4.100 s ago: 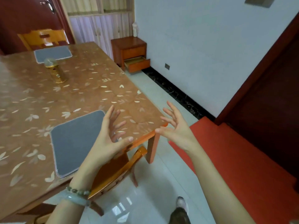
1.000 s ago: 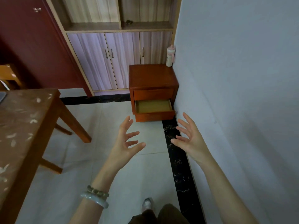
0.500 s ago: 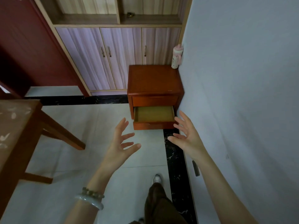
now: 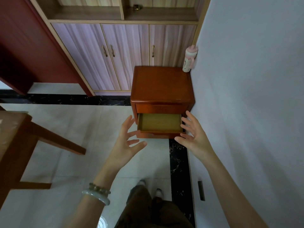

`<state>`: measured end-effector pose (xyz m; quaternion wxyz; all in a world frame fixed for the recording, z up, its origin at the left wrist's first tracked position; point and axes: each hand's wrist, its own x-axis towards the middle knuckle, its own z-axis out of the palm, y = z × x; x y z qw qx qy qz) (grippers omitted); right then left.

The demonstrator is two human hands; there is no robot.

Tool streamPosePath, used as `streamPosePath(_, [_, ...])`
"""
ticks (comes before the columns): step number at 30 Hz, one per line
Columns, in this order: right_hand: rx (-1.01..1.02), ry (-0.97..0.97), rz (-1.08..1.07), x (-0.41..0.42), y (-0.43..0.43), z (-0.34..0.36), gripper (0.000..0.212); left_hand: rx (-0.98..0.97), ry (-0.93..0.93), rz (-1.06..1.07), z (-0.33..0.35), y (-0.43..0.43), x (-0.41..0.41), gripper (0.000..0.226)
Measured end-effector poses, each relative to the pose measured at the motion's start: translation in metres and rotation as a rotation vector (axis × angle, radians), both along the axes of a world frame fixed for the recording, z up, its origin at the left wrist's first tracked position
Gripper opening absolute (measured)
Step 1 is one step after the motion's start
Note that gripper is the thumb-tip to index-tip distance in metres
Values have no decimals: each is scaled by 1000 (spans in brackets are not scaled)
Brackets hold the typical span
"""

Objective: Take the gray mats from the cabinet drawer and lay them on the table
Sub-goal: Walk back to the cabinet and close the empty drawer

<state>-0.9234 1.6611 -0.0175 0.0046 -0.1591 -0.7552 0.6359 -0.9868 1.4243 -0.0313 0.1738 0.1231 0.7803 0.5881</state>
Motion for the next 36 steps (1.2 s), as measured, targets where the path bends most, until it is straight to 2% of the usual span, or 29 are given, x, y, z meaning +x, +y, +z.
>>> streamPosePath(19, [-43, -102, -103, -149, 39, -35, 88, -30, -65, -126, -57, 41, -170, 86])
streamPosePath(29, [-75, -164, -120, -132, 64, -86, 89, -55, -110, -106, -117, 55, -154, 87])
streamPosePath(36, [-83, -170, -102, -110, 74, -179, 87, -94, -88, -59, -204, 55, -128, 89])
